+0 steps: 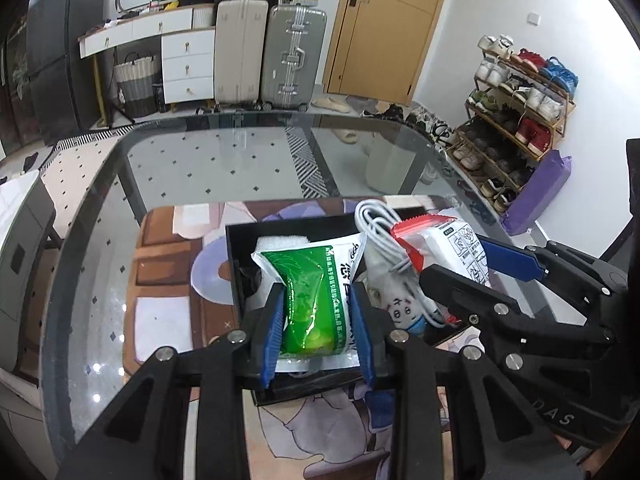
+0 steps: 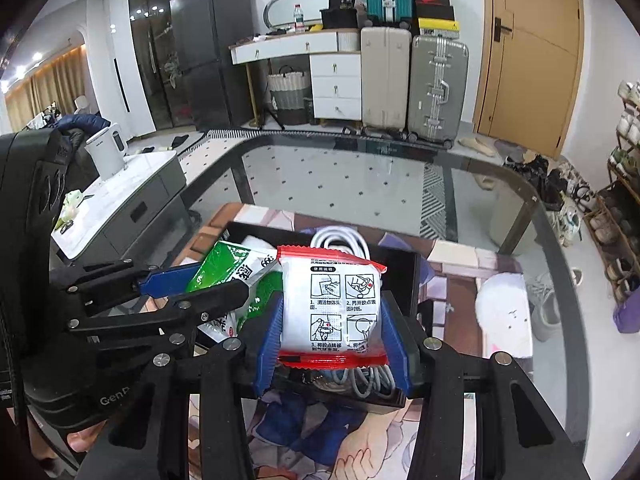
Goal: Organize soft objects
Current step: 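Carry both packets over the black box and release them inside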
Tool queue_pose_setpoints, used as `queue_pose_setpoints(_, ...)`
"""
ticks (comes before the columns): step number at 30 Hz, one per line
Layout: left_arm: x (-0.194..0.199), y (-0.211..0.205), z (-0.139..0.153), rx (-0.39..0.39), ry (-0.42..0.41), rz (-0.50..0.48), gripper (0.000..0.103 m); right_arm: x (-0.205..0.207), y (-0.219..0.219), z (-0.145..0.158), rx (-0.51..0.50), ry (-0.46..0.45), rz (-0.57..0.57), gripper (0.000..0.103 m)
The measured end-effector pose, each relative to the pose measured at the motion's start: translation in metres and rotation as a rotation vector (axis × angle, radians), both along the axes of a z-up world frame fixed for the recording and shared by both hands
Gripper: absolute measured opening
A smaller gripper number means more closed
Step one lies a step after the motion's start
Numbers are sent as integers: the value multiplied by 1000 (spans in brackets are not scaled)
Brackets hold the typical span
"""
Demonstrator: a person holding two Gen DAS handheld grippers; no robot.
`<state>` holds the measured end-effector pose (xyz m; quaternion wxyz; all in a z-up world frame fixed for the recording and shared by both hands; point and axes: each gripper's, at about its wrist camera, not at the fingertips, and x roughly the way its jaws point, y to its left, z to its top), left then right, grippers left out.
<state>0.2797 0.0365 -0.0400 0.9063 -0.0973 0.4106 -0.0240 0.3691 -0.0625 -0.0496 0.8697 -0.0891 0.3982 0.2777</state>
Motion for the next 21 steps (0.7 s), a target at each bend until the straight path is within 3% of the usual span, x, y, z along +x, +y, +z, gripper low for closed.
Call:
queue_pose_setpoints(13, 2, -3, -12, 0, 34, 6, 34, 7, -6, -17, 6, 61, 4, 50)
queue_pose_setpoints(16, 2, -3, -11, 5, 31, 8, 40, 5, -9, -15, 11, 70, -1, 51)
queue_pose_setpoints(19, 0, -4, -9, -4, 23, 0, 47, 5, -15, -14, 26, 78, -23, 57)
queue_pose_setpoints(21, -2, -2, -7, 1, 11, 24, 57, 6, -20, -13, 44, 83, -33, 62)
